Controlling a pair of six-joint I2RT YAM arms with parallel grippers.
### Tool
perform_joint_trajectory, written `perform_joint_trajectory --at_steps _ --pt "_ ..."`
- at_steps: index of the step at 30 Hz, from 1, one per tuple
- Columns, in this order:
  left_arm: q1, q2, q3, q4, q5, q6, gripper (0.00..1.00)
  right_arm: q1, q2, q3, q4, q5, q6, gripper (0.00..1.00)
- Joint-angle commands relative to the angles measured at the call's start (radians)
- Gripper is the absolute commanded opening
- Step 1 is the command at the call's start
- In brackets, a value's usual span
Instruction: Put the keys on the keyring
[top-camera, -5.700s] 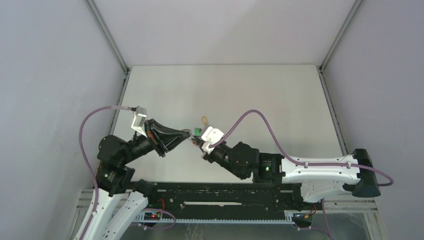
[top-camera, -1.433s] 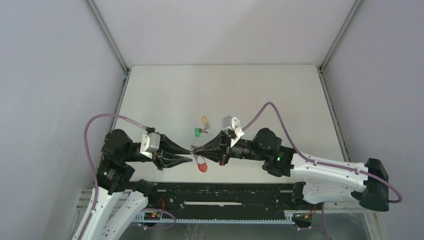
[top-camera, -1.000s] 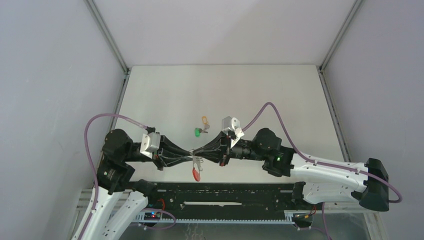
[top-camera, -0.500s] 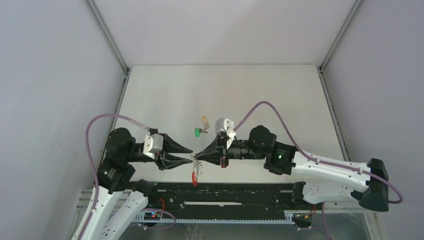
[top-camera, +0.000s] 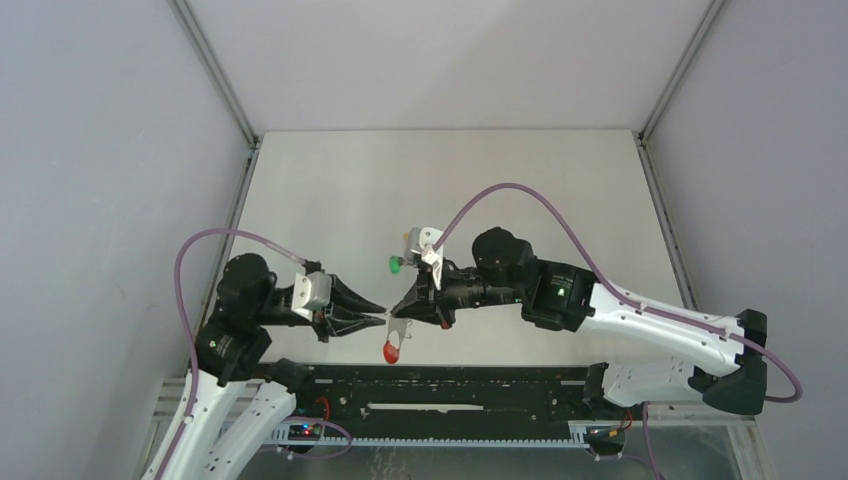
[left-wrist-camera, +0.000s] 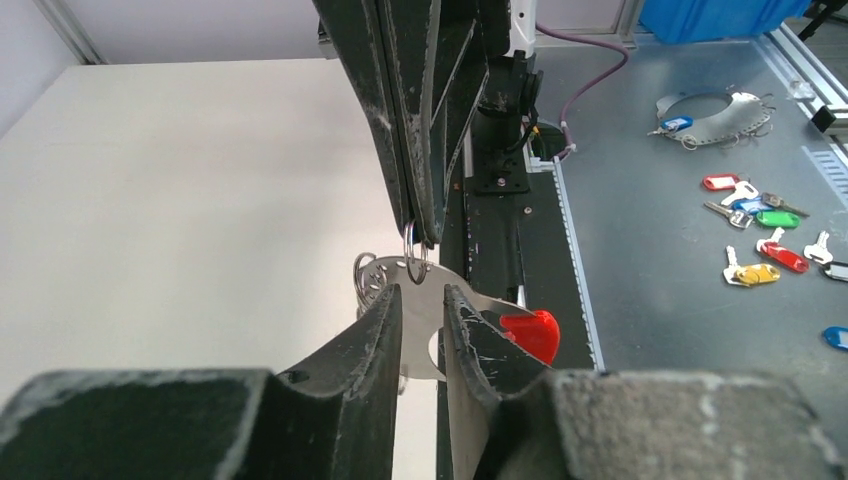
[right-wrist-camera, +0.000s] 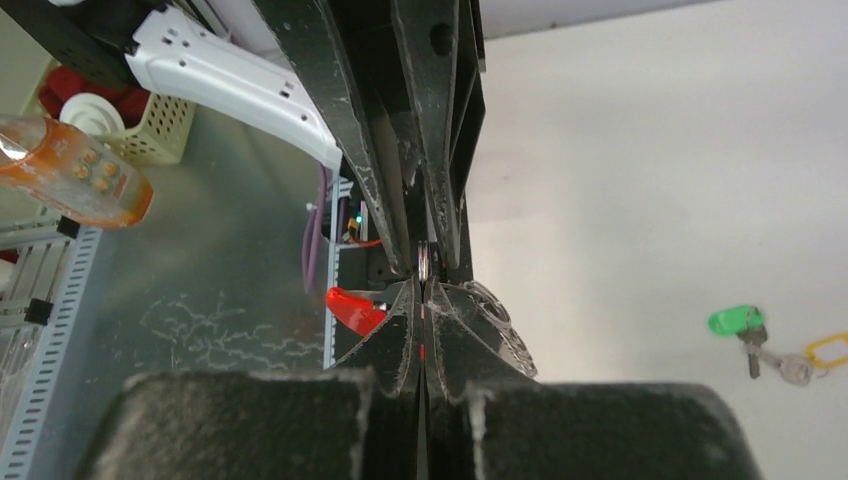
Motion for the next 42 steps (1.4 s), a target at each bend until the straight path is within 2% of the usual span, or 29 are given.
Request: perform_joint_trajectory --at_steps 1,9,16,26,33,40,42 --pt "-0.003 0.007 0.046 -0.031 0.020 0.050 0.26 0.000 0.022 0.083 -0.118 0.002 -0.025 0.00" --pt "-0.003 0.014 0.057 -0.110 0.064 0.113 0.25 0.020 0.156 0.285 -0.371 0.057 -0.068 0.00" --pt "-0.003 0.035 0.074 -0.204 -0.004 0.236 0.24 0.048 0.268 0.444 -0.551 0.101 -0.104 0.00" --pt "-0.003 0.055 0.096 -0.282 -0.040 0.327 0.23 0.066 0.346 0.557 -0.668 0.144 -0.129 0.00" --pt "-0.006 0.070 0.095 -0.277 -0.039 0.350 0.22 0.077 0.378 0.606 -0.694 0.149 -0.137 0.00" --pt "-0.014 0.083 0.093 -0.276 -0.052 0.363 0.15 0.086 0.414 0.655 -0.715 0.143 -0.138 0.00" --pt "-0.019 0.087 0.088 -0.272 -0.052 0.368 0.09 0.086 0.425 0.670 -0.714 0.134 -0.137 0.00"
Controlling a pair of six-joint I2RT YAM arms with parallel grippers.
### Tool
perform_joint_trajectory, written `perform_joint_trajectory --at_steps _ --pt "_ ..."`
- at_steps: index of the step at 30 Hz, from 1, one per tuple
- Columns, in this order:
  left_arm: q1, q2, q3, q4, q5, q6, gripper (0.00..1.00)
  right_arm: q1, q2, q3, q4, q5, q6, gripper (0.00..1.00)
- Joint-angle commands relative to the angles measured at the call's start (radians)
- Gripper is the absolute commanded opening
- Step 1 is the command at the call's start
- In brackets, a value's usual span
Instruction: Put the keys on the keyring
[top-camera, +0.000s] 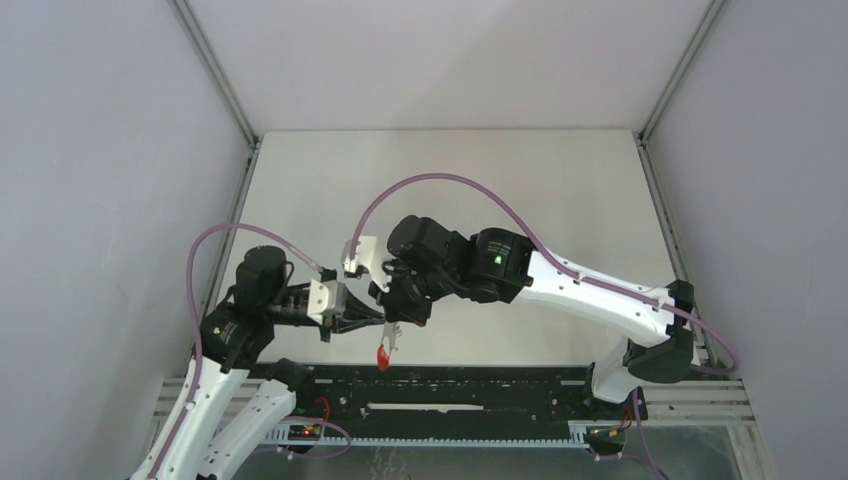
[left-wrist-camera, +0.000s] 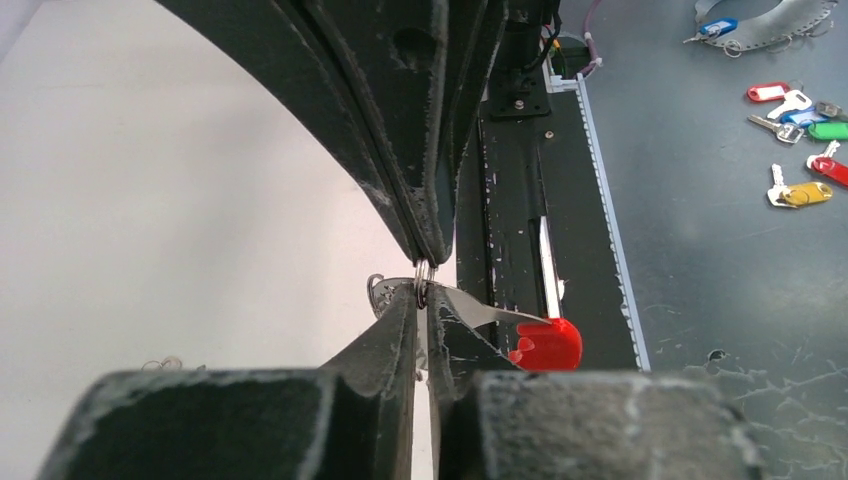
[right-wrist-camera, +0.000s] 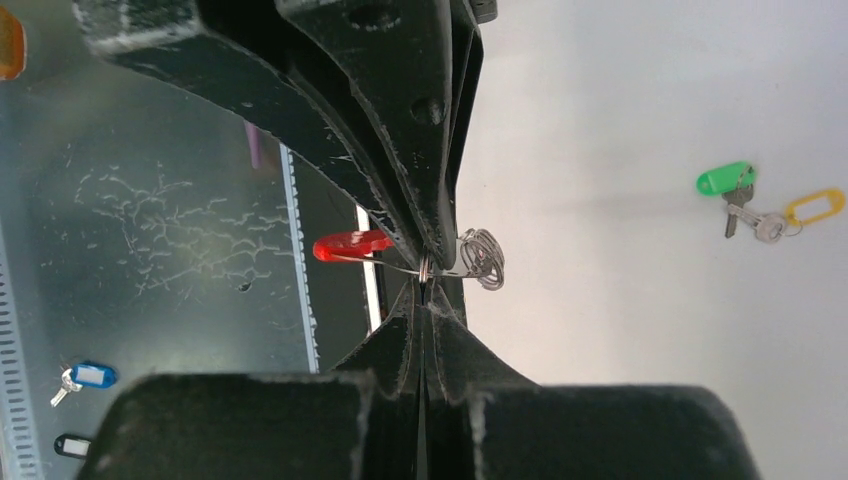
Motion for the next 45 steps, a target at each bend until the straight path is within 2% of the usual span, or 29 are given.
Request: perform_joint_trajectory --at_steps 1,2,4,5,7,10,12,14,20,26,45 --pt "-0.012 0.014 0.047 0.011 -0.009 0.032 0.04 0.007 0.018 0.070 0.006 -0.010 -0.009 0.00" --pt "-0.011 0.015 0.046 0.015 -0.012 0.032 0.01 0.006 0.019 0.073 0.010 -0.016 -0.007 0.00" --pt "-0.012 0.021 0.045 0.022 -0.021 0.035 0.00 -0.004 0.006 0.061 0.039 -0.029 0.013 0.00" --pt "-0.012 0.022 0.042 0.029 -0.024 0.036 0.00 -0.015 -0.010 0.043 0.062 -0.038 0.029 0.03" --pt "-0.012 0.019 0.031 0.064 -0.022 0.014 0.00 -0.046 -0.069 -0.022 0.162 -0.047 0.064 0.15" --pt "-0.010 0.006 0.008 0.156 0.015 -0.057 0.00 -0.087 -0.232 -0.237 0.408 -0.065 0.094 0.31" --pt "-0.010 -0.013 -0.020 0.277 0.042 -0.197 0.00 -0.092 -0.362 -0.415 0.606 -0.059 0.094 0.46" --pt "-0.009 -0.029 -0.056 0.445 0.047 -0.353 0.00 -0.098 -0.468 -0.564 0.768 -0.064 0.094 0.51" --pt "-0.004 -0.025 -0.119 0.852 0.085 -0.725 0.00 -0.111 -0.599 -0.810 1.090 -0.119 0.137 0.51" --pt "-0.004 0.015 -0.131 1.064 0.087 -0.911 0.00 -0.123 -0.590 -0.870 1.258 -0.175 0.188 0.46" --pt "-0.004 0.040 -0.113 1.102 0.105 -0.951 0.00 -0.157 -0.542 -0.897 1.393 -0.193 0.260 0.28"
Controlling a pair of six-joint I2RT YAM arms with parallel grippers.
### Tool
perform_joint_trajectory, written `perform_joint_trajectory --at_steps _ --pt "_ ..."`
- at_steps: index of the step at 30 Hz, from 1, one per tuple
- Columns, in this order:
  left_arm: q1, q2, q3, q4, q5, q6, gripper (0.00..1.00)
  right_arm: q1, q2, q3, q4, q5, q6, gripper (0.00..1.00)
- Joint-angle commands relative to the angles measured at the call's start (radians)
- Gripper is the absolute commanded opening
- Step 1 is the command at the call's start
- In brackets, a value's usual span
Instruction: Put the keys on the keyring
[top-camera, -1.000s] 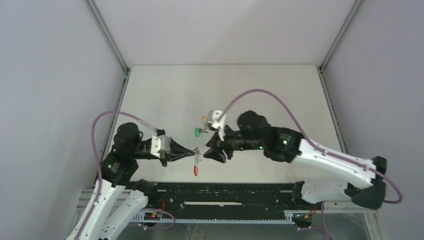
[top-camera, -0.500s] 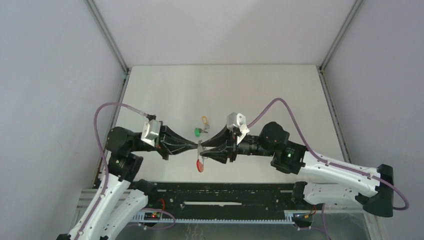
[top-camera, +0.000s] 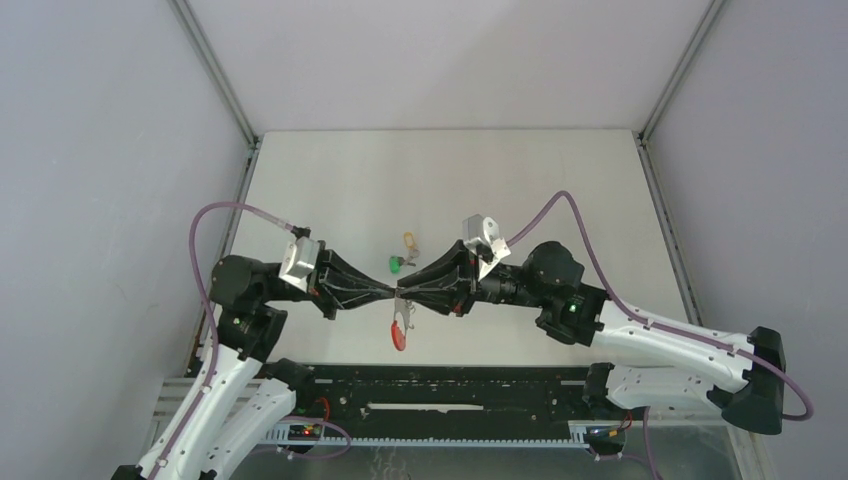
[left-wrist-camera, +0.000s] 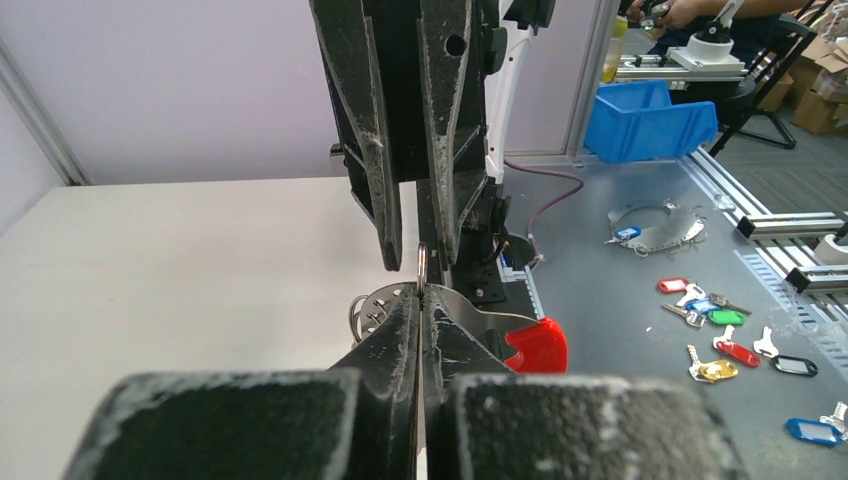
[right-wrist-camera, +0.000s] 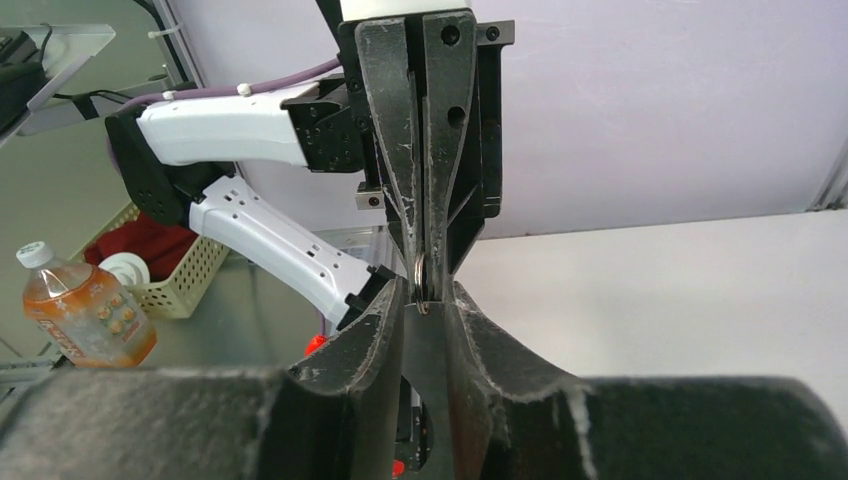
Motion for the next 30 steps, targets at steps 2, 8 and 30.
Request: perform_joint_trajectory --at_steps 2,8,30 --pt "0.000 -0.002 0.003 0.040 0.008 -0.024 0.00 -0.007 0.013 -0.002 0.061 -0.005 0.030 0.23" --pt "0.000 -0.005 0.007 0.040 -0.003 -0.020 0.00 -0.007 0.027 0.026 0.000 -0.008 0.031 0.00" --pt "0.000 0.025 0.159 -0.834 -0.143 0.817 0.48 0.036 0.305 0.660 -1.164 0.189 -0.133 0.00"
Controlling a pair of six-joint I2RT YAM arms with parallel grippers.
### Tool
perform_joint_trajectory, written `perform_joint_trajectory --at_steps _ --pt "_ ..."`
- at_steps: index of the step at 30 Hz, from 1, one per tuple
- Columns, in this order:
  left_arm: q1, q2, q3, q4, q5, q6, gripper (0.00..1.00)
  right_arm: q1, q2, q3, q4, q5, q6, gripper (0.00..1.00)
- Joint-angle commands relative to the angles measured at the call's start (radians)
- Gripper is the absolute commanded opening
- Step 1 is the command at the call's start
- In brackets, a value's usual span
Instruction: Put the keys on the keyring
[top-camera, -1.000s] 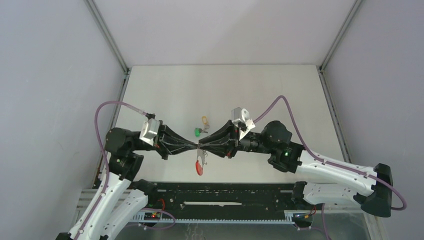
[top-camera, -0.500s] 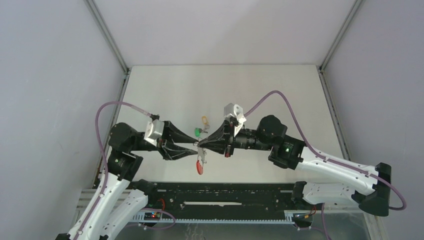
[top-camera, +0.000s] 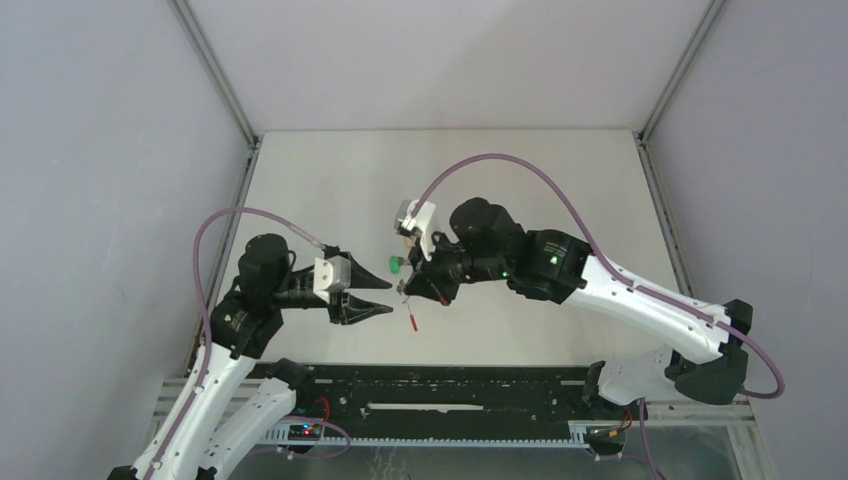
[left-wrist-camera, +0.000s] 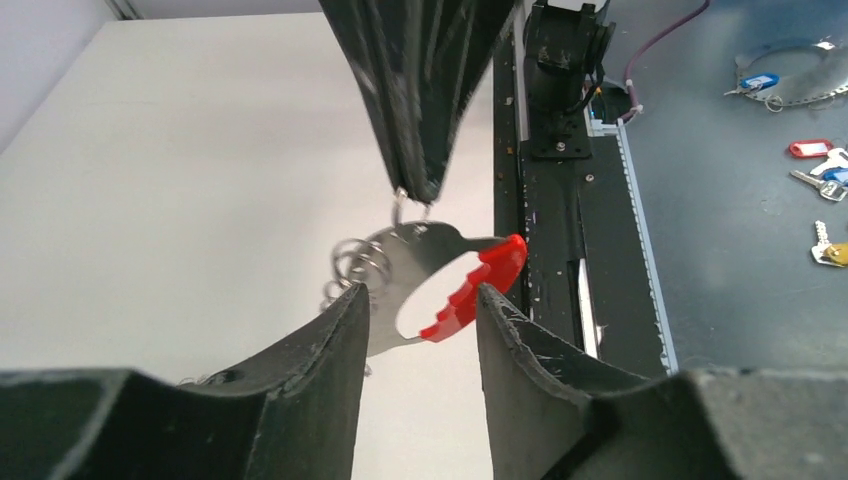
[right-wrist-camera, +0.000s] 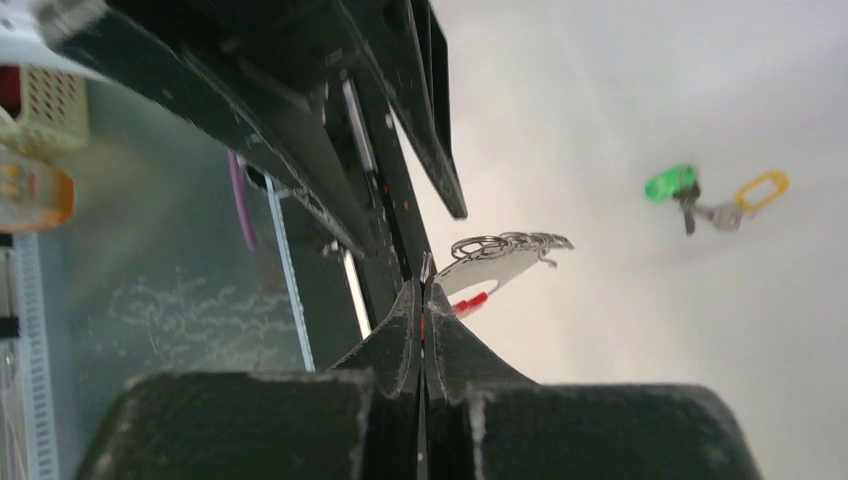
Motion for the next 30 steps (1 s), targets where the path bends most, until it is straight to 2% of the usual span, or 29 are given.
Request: perform_joint_trajectory --at_steps 1,10,12,18,23,30 --pt "-0.001 -0.003 0.061 -0.044 -0.005 0.080 0.47 0.035 0.023 0.071 -0.142 0.035 -0.047 0.00" --pt "-0.010 -0.010 0.044 -0.074 0.044 0.120 0.40 0.091 0.104 0.180 -0.219 0.077 -0.110 0.00" --pt "-0.010 -0.013 0.050 -0.074 0.060 0.112 0.34 0.100 0.076 0.137 -0.147 0.062 -0.113 0.00" --pt "-0.010 -0.021 0.061 -0.095 0.103 0.094 0.29 0.085 -0.070 -0.053 0.118 0.010 -0.091 0.00" --pt "-0.012 -0.020 0.072 -0.095 0.145 0.087 0.25 0.075 -0.073 -0.057 0.113 -0.017 -0.078 0.00" --pt "-0.023 -0.009 0.084 -0.027 0.152 0.021 0.25 0.094 -0.062 -0.068 0.132 -0.030 -0.108 0.00"
